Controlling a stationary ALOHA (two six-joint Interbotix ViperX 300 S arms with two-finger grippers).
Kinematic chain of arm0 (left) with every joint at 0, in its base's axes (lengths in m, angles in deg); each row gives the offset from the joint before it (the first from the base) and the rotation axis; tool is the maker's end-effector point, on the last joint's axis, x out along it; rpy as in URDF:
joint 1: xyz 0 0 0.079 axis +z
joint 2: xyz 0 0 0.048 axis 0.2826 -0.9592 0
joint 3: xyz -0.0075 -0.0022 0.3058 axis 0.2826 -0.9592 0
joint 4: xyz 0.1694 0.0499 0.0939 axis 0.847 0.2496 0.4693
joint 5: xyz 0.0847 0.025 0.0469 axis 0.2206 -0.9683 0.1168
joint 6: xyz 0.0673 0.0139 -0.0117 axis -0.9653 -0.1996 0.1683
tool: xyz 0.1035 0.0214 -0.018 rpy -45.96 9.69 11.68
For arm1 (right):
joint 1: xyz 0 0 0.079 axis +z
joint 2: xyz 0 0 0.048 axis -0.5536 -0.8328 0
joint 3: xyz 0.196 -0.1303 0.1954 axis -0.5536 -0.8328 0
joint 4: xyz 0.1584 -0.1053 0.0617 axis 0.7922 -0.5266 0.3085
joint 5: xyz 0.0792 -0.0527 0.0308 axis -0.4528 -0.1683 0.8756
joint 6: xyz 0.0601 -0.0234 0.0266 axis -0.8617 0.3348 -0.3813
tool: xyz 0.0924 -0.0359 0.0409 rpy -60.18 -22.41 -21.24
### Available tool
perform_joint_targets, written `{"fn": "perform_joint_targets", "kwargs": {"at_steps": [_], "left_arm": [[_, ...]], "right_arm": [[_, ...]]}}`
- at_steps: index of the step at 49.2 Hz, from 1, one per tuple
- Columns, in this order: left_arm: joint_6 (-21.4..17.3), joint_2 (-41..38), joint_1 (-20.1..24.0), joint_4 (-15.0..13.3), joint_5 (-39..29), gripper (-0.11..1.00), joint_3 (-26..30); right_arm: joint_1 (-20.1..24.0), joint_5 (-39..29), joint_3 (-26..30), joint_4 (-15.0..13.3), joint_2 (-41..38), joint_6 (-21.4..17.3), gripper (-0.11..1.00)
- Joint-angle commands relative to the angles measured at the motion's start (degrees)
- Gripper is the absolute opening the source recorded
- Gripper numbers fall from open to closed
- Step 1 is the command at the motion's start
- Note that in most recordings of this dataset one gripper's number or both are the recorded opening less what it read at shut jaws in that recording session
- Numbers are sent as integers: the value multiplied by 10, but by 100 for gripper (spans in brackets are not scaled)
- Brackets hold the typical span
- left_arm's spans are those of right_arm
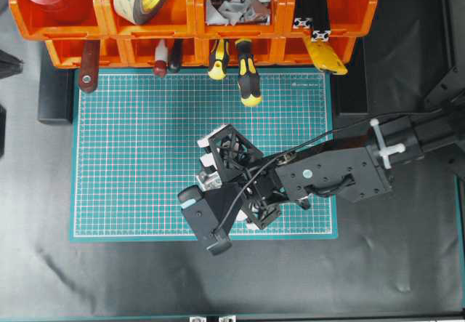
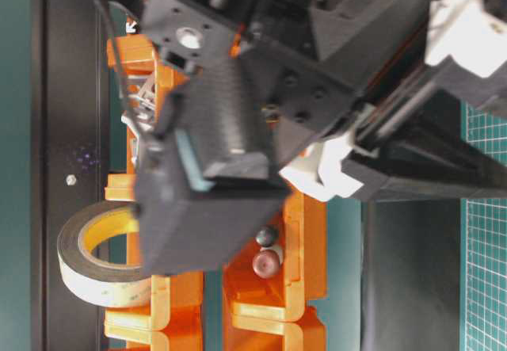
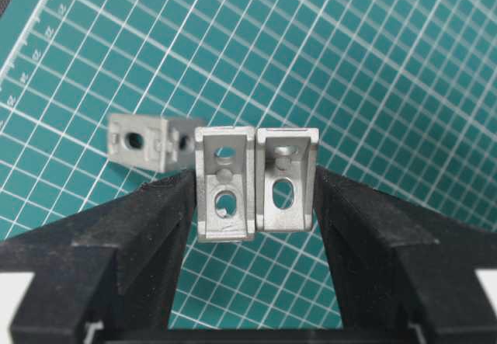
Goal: Pick corner brachets from container rack with right arm.
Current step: 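Lower the held brackets onto the center of the teal mat, then open the right gripper, release the brackets, and retract to the right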
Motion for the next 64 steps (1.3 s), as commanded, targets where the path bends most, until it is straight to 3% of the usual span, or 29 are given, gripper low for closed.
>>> {"fn": "perform_joint_targets", "kwargs": {"at_steps": [1,18,20,24,27,36,48,64], "left_arm": [[-2,-3,0,1,5,0,18],[-2,-2,0,1,5,0,18],[-2,-2,0,1,5,0,17],[-2,-3,0,2,5,0,18],[-2,-3,0,1,5,0,17],[-1,-2,-1,1,4,0,17],[-1,-2,-1,1,3,0,16],[9,4,-2,2,3,0,12]], "right_arm": [[-4,7,6,1,7,-3,48],[-13,13,4,6,7,-36,49],[-13,16,4,7,7,-37,55],[-12,21,4,6,7,-37,77],[-12,25,3,6,8,-37,84],[-12,25,3,7,8,-41,83],[-10,21,-2,7,21,-83,83],[19,24,-77,7,161,-203,83]]}}
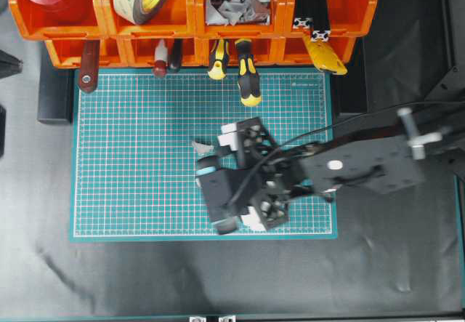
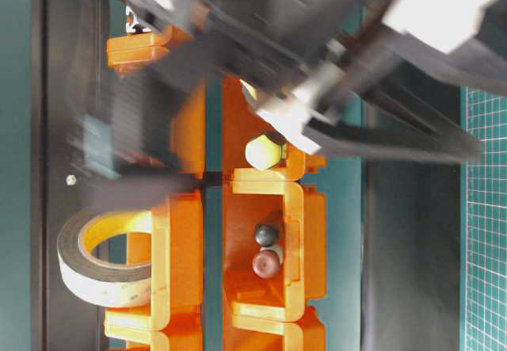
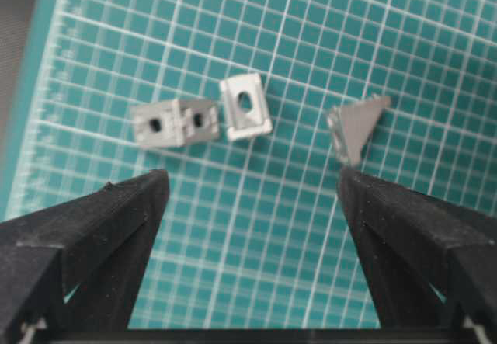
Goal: Pick corner brachets from container rack with right arm.
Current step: 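Open the right gripper, release the brackets, and retract to the right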
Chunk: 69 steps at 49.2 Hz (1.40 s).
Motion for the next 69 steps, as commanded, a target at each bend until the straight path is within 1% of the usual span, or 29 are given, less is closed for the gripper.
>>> {"fn": "perform_joint_targets", "kwargs": {"at_steps": [1,7,14,25,29,38,50,58,64,69], "left_arm": [[4,1,-2,2,3,0,11],[4,9,-8,2,4,0,6],[3,18,-10,2,2,0,2],[-6,33,-25,2,2,0,-8],[-11,41,-30,2,1,0,-13],[-14,61,-33,2,0,0,-27],[-15,92,-34,3,0,0,-39],[-14,94,-33,3,0,0,-39],[-14,93,-34,2,0,0,-40],[-14,93,-34,2,0,0,-40]], "right_arm": [[13,5,-19,0,83,-33,83],[22,8,-48,-1,160,-68,83],[25,31,-80,-1,244,-85,83],[17,97,-153,-2,371,-87,81],[13,108,-176,-2,426,-87,80],[13,96,-212,-3,531,-87,77],[7,47,-260,-3,660,-88,76],[-19,38,-282,-3,708,-90,76],[-37,38,-288,-3,716,-89,76],[-42,40,-289,-3,716,-89,75]]}}
